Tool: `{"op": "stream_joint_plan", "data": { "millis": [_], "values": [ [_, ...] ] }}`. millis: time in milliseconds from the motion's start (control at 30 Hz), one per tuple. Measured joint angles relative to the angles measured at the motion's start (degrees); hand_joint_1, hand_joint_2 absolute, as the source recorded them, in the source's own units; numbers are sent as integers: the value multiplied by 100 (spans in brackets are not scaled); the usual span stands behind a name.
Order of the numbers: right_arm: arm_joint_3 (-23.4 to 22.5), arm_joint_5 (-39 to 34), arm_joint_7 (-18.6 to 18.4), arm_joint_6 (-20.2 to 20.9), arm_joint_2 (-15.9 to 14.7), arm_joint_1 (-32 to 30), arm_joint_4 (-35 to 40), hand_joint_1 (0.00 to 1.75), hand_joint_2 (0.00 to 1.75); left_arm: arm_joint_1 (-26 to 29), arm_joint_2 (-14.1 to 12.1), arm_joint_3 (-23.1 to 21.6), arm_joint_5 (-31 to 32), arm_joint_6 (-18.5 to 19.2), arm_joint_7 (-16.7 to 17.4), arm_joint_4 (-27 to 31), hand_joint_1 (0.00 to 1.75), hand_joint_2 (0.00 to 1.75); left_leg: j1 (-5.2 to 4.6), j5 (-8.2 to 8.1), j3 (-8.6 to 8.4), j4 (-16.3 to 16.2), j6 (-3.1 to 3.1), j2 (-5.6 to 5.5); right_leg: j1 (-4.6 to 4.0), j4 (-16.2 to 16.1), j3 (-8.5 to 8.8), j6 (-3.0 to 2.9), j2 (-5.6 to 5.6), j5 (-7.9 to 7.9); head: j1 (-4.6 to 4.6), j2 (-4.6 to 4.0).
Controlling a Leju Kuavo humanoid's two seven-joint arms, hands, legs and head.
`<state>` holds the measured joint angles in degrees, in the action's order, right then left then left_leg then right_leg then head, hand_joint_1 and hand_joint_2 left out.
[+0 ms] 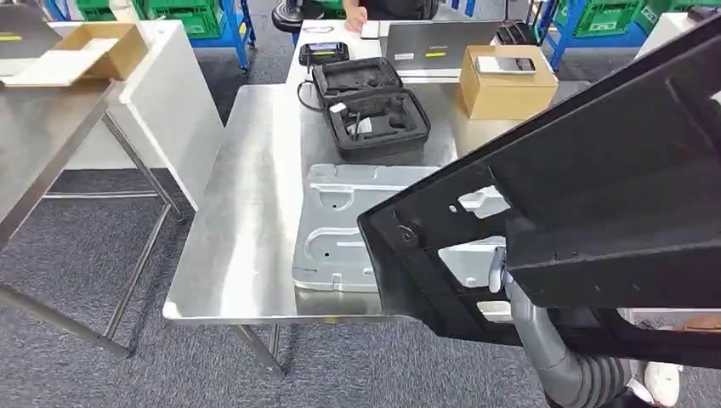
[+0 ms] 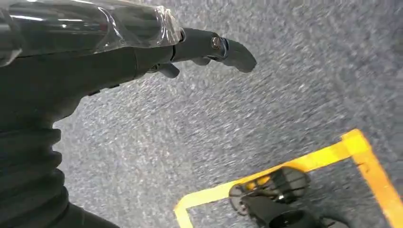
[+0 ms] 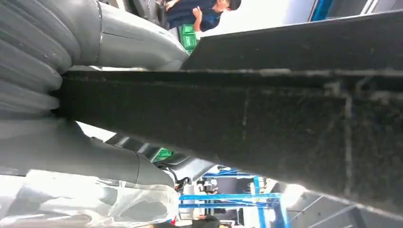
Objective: Take the parts from the cabinet and place them on the table.
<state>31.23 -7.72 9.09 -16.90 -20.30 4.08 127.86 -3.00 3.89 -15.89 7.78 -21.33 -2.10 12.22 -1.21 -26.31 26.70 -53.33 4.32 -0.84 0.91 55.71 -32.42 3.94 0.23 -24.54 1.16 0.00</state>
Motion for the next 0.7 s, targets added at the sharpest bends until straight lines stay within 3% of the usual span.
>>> {"op": "stream_joint_plan", "data": {
  "millis": [33,67,100,167,200,233,300,333,367,400,467,500,533,600,633,667,700],
  "values": [
    [-2,0,2,0,-2,13,4,175,175,-24,2,-2,4,0,0,0,0,175,-1,-39,46,-11,-46,3,-24,-54,0,-78,-19,-100,9,0],
    [-4,4,-2,0,-7,-10,9,175,175,-22,4,-2,0,0,0,0,0,175,0,-71,43,-11,-84,15,-32,-58,8,-152,-8,6,9,0],
    [-13,2,-4,-2,-9,-8,9,175,175,-11,4,-2,2,0,-2,0,0,175,0,-49,6,-58,-110,19,-42,-72,12,-213,-10,-43,2,2],
    [-20,41,-24,-13,-9,-1,17,175,175,-18,13,-6,-2,0,-2,0,0,175,16,-130,39,-161,-144,23,-1,-100,119,-256,-4,-52,7,2],
    [-28,72,-53,-28,-15,-2,26,175,175,-37,24,-7,-4,0,-11,0,0,175,25,-206,201,-491,-185,29,2,-97,152,-284,-13,-71,-22,0],
    [-48,161,-116,-70,-26,-5,33,175,175,-45,24,-9,-6,0,-18,0,0,175,53,-355,479,-956,-218,29,-2,-93,162,-313,-14,-91,-31,0],
    [-105,379,-313,-153,-85,-35,37,175,175,-28,22,-7,-28,22,-63,0,0,175,81,-688,1059,-1818,-268,30,-9,-92,181,-314,-10,-136,-35,0],
    [-140,545,-451,-197,-127,-52,39,175,175,-13,24,-9,-37,37,-68,0,0,175,95,-729,1243,-2009,-281,30,-10,-92,205,-311,3,-163,-39,0],
    [-187,747,-639,-229,-196,-58,44,175,175,2,24,-9,-39,39,-70,0,0,175,106,-614,1304,-1944,-285,31,-10,-92,246,-307,15,-195,-39,0],
    [-253,1011,-891,-238,-275,-63,63,175,175,8,24,-11,-39,50,-68,0,0,175,114,-319,1233,-1599,-278,31,-11,-92,309,-297,20,-240,-39,0],
    [-444,1525,-1330,-212,-486,-62,92,175,175,7,24,-15,-39,52,-70,0,0,175,114,429,898,-562,-227,31,-12,-99,451,-259,20,-333,-42,0],
    [-561,1868,-1560,-182,-601,-60,92,175,175,7,22,-15,-42,52,-68,-2,0,175,94,489,806,-319,-189,21,-5,-111,468,-240,19,-356,-35,0],
    [-657,2097,-1705,-162,-682,-56,94,175,175,1,22,-17,-63,52,-68,-2,0,175,34,293,838,-234,-163,36,-18,-109,462,-218,23,-368,-37,0],
    [-785,2427,-1937,-74,-811,-68,94,175,175,22,22,-26,-66,52,-66,-2,0,175,18,401,783,-238,-110,29,-8,-118,454,-145,32,-413,-39,0],
    [-861,2831,-2150,37,-918,-61,94,175,175,23,22,-37,-70,55,-65,-2,0,175,19,391,772,-216,-84,27,-3,-135,473,-115,31,-431,-39,0],
    [-960,3309,-2414,162,-1045,-57,94,175,175,9,26,-44,-74,63,-66,-2,0,175,86,424,713,-141,-47,27,8,-108,501,-79,32,-493,-37,0],
    [-1065,3792,-2692,269,-1163,-58,76,175,175,-1,26,-46,-74,92,-74,-2,0,175,68,415,672,-117,-34,17,5,60,450,-62,20,-573,-26,0]
  ]
}}
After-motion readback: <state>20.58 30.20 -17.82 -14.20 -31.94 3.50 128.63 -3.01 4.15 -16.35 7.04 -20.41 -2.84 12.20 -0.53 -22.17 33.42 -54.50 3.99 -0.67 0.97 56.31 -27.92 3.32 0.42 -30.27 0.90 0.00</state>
